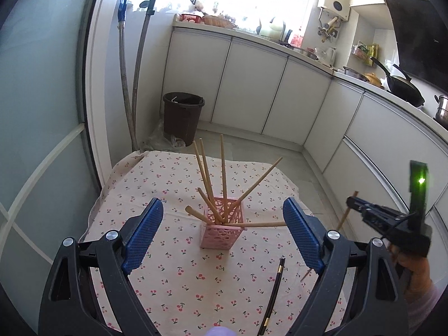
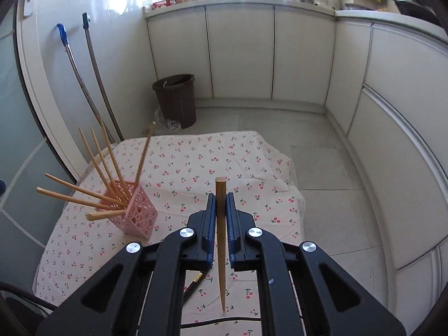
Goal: Organize utensils
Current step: 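Carry the wooden chopstick in the right tool into the pink holder and open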
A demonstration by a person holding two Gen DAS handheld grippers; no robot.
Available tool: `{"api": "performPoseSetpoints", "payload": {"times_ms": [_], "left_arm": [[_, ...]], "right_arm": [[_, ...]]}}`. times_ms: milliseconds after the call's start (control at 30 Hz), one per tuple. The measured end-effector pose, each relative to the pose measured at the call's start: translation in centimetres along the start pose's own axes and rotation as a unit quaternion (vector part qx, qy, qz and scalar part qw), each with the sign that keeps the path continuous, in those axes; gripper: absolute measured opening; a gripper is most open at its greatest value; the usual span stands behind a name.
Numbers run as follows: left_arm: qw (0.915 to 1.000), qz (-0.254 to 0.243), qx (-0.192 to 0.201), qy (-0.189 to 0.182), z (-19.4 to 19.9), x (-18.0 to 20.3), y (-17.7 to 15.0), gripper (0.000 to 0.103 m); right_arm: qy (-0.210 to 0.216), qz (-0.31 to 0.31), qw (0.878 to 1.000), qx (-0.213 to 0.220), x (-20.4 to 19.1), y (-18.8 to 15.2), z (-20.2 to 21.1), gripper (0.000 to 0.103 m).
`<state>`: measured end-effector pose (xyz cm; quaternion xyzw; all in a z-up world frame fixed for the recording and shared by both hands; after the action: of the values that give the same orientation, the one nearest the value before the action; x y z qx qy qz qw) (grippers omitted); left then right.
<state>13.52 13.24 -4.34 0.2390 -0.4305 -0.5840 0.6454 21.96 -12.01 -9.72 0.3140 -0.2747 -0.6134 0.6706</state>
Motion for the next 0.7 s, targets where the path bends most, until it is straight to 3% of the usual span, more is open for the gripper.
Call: {"api": "performPoseSetpoints", "payload": {"times_ms": [200, 400, 533, 700], "left_arm": [[0.9993, 0.037, -0.007, 0.004, -0.6, -2.1, 0.2, 0.084], [0.9964, 0.081, -0.026, 0.002, -1.5, -4.3, -0.1, 0.084], [0.9949, 0.098, -0.024, -0.002, -1.4, -5.1, 0.2, 0.084], [0.9939, 0.108, -0.023, -0.006, -1.3, -5.8, 0.5, 0.084]], "right_arm": [[-0.003, -0.027, 0.998, 0.054, -0.4, 6.7, 5.1, 0.007], [0.028, -0.063, 0.994, 0.088, -2.9, 13.5, 7.1, 0.007], [0.051, -0.073, 0.992, 0.085, -5.5, 15.1, 6.9, 0.007], [0.07, -0.071, 0.993, 0.067, -8.6, 14.2, 4.9, 0.007]]}}
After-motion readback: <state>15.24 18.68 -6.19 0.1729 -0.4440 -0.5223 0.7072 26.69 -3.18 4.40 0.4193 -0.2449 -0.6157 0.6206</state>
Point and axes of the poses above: each gripper's, at about its wrist camera, not at the fingertips, and z roughly against the way its jaws point, x to its right, y to its top, the point moved 10 cm from there along -z, roughly the way its jaws point, and after that the axes turned 6 degrees about -y, right-handed, at the moved point
